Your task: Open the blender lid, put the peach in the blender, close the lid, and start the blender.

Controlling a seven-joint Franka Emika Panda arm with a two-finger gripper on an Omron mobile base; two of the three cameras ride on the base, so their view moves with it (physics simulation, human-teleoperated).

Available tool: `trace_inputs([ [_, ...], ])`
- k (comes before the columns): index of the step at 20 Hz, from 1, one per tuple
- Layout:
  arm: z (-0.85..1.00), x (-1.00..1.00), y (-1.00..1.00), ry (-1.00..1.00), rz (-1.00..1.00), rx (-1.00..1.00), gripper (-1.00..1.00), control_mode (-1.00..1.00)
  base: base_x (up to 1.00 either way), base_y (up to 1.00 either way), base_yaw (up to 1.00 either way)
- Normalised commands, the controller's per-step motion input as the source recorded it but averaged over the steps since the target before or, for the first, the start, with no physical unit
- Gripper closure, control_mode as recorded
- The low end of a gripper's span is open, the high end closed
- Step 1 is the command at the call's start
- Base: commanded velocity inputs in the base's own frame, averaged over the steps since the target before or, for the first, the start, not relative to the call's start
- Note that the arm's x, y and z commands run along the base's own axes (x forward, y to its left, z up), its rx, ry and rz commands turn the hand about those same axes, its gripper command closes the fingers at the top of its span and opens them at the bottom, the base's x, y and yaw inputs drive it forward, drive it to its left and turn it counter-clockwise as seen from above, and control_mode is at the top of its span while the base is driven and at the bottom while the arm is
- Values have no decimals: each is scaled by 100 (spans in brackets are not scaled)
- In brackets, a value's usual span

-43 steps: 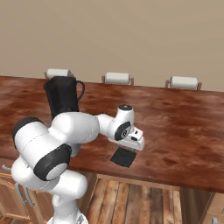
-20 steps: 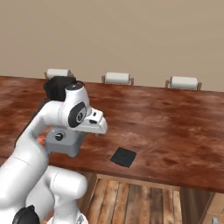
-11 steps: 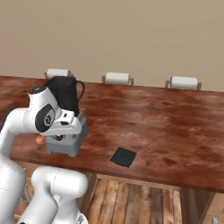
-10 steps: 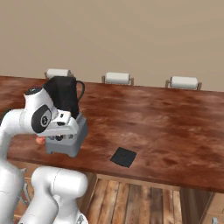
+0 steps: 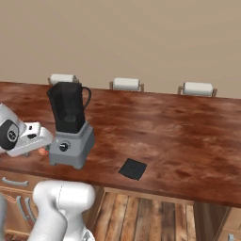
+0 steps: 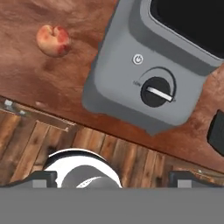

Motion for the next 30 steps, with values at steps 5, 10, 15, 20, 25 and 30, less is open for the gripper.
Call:
trace_inputs([
  [5, -2, 0, 99, 6, 19, -9, -100, -100, 0, 0, 0],
  [10, -13, 23, 80, 9, 15, -7, -100, -100, 0, 0, 0],
  [15, -13, 51, 23, 9, 6, -3, -100, -100, 0, 0, 0],
  [20, -15, 43, 0, 0, 3, 0, -100, -100, 0, 0, 0],
  [25, -24, 38, 0, 0, 2, 0, -100, -100, 0, 0, 0],
  [30, -22, 39, 0, 0, 1, 0, -100, -100, 0, 0, 0],
])
